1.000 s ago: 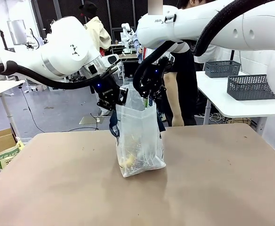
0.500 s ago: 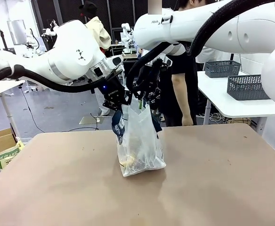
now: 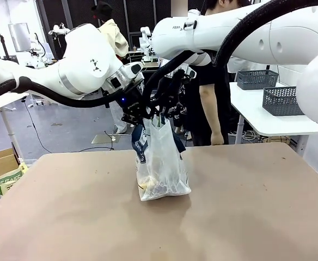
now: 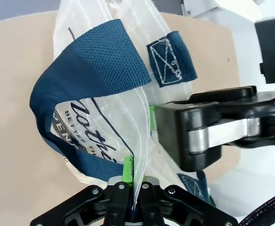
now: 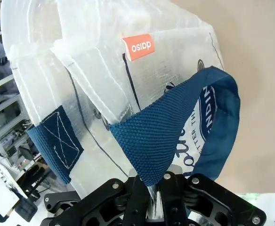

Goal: Transfer purchased items from the store into the shopping bag.
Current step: Move the Reusable shopping bag to the right side of the table.

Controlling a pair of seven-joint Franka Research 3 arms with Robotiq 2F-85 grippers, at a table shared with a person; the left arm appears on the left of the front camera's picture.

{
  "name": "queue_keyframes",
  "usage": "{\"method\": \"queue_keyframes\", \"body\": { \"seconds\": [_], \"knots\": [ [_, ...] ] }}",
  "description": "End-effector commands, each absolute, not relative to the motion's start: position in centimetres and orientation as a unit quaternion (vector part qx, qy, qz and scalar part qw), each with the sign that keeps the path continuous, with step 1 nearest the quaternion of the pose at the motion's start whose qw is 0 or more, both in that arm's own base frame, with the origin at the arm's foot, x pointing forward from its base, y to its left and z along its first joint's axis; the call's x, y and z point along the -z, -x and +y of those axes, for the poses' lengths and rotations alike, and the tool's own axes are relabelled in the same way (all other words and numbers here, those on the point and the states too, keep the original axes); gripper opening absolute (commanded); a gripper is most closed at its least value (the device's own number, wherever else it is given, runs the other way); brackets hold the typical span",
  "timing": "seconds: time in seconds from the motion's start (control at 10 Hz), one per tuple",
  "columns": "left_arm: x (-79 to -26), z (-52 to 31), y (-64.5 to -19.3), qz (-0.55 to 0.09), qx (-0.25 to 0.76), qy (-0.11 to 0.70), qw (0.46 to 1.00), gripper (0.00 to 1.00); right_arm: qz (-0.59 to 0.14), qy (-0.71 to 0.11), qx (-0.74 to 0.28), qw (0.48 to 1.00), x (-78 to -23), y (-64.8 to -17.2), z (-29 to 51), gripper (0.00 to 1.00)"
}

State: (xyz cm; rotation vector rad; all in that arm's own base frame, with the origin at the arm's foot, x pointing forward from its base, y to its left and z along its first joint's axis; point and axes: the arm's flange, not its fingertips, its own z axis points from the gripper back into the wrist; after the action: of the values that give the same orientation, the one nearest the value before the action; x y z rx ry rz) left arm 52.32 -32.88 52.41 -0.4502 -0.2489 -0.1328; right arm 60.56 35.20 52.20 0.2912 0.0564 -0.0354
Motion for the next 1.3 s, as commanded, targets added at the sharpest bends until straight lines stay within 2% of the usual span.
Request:
{"method": "queue_keyframes", "body": {
  "seconds": [0.0,0.7,0.8,1.2],
  "knots": [
    [-52.4,-33.6,-52.3,-0.134,0.055,0.242,0.959,0.0,0.029,-0.166,0.032,0.985,-52.6,-61.4,36.6,0.0],
    [-52.0,-33.1,-52.5,-0.126,0.06,0.227,0.964,0.0,0.024,-0.175,0.04,0.983,-52.5,-60.7,36.5,0.0],
    [-51.7,-33.0,-52.7,-0.124,0.058,0.227,0.964,0.05,0.025,-0.174,0.038,0.984,-52.4,-60.7,36.5,0.0],
    [-53.5,-32.8,-52.4,-0.147,0.068,0.26,0.952,0.84,0.03,-0.173,0.038,0.984,-52.2,-61.1,36.3,0.0]
  ]
}}
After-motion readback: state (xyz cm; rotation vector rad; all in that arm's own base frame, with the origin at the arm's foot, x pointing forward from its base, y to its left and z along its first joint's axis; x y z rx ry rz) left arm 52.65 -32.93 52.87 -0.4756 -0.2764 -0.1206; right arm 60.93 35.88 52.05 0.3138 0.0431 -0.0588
